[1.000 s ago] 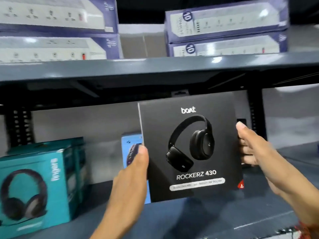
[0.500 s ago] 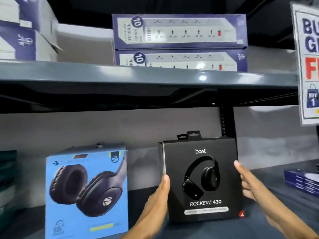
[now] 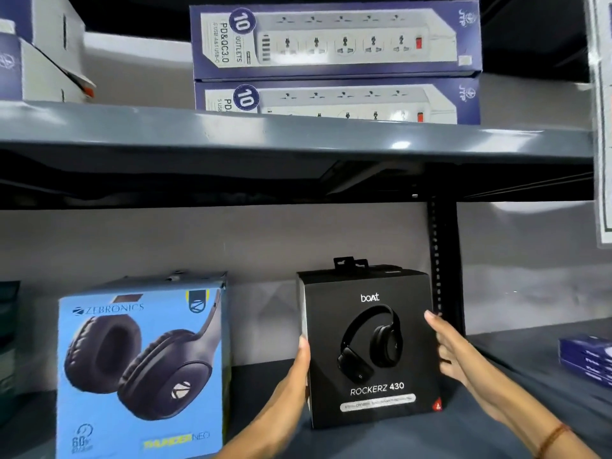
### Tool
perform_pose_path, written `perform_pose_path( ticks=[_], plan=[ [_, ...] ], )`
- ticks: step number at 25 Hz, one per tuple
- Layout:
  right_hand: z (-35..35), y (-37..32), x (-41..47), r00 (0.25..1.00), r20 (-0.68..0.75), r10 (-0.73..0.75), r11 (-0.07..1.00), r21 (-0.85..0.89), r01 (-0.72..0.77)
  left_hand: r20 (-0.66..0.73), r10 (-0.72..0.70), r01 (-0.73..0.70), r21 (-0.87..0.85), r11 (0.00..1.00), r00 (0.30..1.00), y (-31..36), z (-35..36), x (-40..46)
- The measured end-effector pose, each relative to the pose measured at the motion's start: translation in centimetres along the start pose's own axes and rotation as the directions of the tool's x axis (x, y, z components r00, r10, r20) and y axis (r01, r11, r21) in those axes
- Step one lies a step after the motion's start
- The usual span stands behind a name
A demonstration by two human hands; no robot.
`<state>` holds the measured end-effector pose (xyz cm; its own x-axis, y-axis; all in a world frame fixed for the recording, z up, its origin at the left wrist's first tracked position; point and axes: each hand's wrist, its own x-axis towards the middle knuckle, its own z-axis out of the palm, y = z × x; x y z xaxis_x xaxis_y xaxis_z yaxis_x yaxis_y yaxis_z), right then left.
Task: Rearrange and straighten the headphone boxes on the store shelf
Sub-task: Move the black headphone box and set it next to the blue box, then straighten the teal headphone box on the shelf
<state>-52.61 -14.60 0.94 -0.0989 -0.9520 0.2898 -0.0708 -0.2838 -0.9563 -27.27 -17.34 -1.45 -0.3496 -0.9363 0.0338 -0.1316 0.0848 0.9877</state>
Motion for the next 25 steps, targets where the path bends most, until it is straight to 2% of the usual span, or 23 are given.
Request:
perform_pose_path(
  ticks=[5, 7, 9, 11, 13, 14, 15, 17, 19, 20, 21, 22, 24, 25],
  plan=[
    [-0.1, 0.5, 0.2, 1.000, 0.007, -0.021, 0.998, 0.060, 0.021, 0.046, 0.029, -0.030, 0.010, 1.000, 0.999, -0.2, -0.3, -1.0],
    [-0.1, 1.3, 0.2, 0.984, -0.108, -0.142, 0.982, 0.113, 0.154, 0.007, 0.070, -0.070, 0.019, 0.997, 0.998, 0.2, -0.9, -2.6],
    [0.3, 1.9, 0.3, 0.909, -0.317, -0.270, 0.957, 0.011, 0.288, -0.013, 0.136, -0.135, 0.054, 0.989, 0.991, 0.6, -2.1, -4.9],
    [2.7, 0.8, -1.4, 0.787, -0.507, -0.352, 0.933, -0.122, 0.339, -0.030, 0.224, -0.217, 0.161, 0.963, 0.974, 1.2, -4.0, -7.9],
    [7.2, -1.5, -3.8, 0.696, -0.535, -0.479, 0.874, -0.220, 0.432, -0.066, 0.372, -0.346, 0.242, 0.906, 0.926, 2.1, -7.0, -11.8],
    [10.2, -2.7, -5.0, 0.680, -0.489, -0.547, 0.836, -0.268, 0.479, -0.100, 0.485, -0.440, 0.296, 0.848, 0.869, 2.3, -8.9, -13.6],
    [13.5, -3.9, -6.4, 0.668, -0.417, -0.616, 0.788, -0.314, 0.530, -0.146, 0.609, -0.527, 0.373, 0.764, 0.779, 2.4, -11.2, -15.4],
    [22.0, -5.3, -8.8, 0.661, -0.288, -0.693, 0.721, -0.288, 0.631, -0.218, 0.819, -0.607, 0.576, 0.547, 0.530, 1.8, -17.5, -18.6],
    [30.1, -5.4, -11.3, 0.691, -0.089, -0.717, 0.692, -0.213, 0.690, -0.227, 0.932, -0.498, 0.796, 0.344, 0.281, 0.4, -24.3, -21.1],
    [34.4, -5.8, -12.2, 0.737, 0.062, -0.673, 0.720, -0.176, 0.672, -0.229, 0.953, -0.393, 0.872, 0.292, 0.200, -0.6, -28.1, -22.6],
    [38.4, -5.8, -12.7, 0.787, 0.215, -0.579, 0.767, -0.184, 0.615, -0.263, 0.949, -0.295, 0.905, 0.305, 0.174, -1.7, -31.6, -23.9],
    [41.5, -5.1, -12.3, 0.791, 0.364, -0.491, 0.783, -0.214, 0.585, -0.363, 0.912, -0.224, 0.889, 0.400, 0.190, -2.8, -34.8, -25.1],
    [47.3, -4.3, -11.0, 0.750, 0.577, -0.324, 0.788, -0.274, 0.551, -0.638, 0.712, -0.181, 0.694, 0.697, 0.294, -4.5, -40.4, -27.2],
    [49.4, -4.5, -10.2, 0.746, 0.622, -0.237, 0.798, -0.314, 0.515, -0.741, 0.576, -0.171, 0.554, 0.815, 0.345, -4.9, -42.5, -27.6]
  ],
)
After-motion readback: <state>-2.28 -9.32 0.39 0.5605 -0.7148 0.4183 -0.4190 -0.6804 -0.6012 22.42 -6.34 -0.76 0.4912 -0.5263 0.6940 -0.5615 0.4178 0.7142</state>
